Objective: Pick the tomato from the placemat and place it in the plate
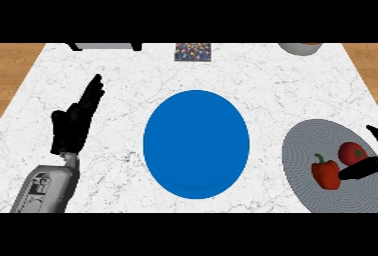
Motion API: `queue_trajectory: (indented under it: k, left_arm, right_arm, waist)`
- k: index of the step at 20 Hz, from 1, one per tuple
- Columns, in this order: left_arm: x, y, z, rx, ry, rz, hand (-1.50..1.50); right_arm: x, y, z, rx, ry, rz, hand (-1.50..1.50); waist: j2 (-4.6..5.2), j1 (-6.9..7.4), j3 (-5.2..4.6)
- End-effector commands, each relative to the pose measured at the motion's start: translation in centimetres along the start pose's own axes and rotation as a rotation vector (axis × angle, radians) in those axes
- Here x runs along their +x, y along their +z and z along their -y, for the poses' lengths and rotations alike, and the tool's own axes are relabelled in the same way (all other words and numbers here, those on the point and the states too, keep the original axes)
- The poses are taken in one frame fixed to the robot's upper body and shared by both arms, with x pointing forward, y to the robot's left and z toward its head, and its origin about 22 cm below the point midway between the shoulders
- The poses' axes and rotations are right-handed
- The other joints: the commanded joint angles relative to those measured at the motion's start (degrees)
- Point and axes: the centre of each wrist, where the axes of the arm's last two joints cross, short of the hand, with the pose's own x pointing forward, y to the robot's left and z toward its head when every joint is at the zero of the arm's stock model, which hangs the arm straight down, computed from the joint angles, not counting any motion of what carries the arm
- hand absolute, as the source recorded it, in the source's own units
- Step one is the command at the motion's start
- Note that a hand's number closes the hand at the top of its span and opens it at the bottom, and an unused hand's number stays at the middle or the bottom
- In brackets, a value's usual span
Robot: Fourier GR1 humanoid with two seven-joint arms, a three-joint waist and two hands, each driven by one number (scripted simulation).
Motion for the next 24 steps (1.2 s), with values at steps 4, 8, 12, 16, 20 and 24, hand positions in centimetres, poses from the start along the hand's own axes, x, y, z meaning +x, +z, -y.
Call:
queue_trajectory:
  k: [4, 8, 12, 16, 20, 24]
  left_arm:
    - [1.8, -0.6, -0.2, -0.017, 0.011, -0.003, 0.00]
    - [-0.4, 1.9, 0.2, -0.002, 0.017, -0.020, 0.00]
    - [0.4, 0.4, 1.4, -0.001, 0.005, -0.015, 0.00]
    - [-1.2, 0.1, -1.1, 0.009, -0.003, -0.015, 0.00]
    - [-0.9, 1.6, -0.2, 0.018, -0.010, -0.033, 0.00]
    - [-1.9, 1.1, -3.0, 0.047, -0.007, -0.028, 0.00]
  right_arm:
    - [-2.2, -2.2, -0.1, -0.028, 0.008, 0.030, 1.50]
    - [-3.7, -1.5, -0.3, -0.092, 0.038, 0.043, 1.50]
    - [-0.1, -2.8, -3.0, -0.128, 0.031, 0.046, 1.50]
    - [-0.7, -0.3, -3.7, -0.141, 0.056, 0.127, 1.50]
    - [0.2, 4.4, -9.3, -0.060, 0.204, 0.349, 1.50]
    - [-0.5, 9.1, -9.2, -0.178, 0.202, 0.484, 1.50]
  waist:
    - [0.03, 0.03, 0.06]
    - [-0.06, -0.10, 0.04]
    - [0.06, 0.16, 0.06]
    - [-0.08, -0.47, 0.00]
    - [-0.93, -1.55, -0.16]
    - [-0.73, -2.64, -0.18]
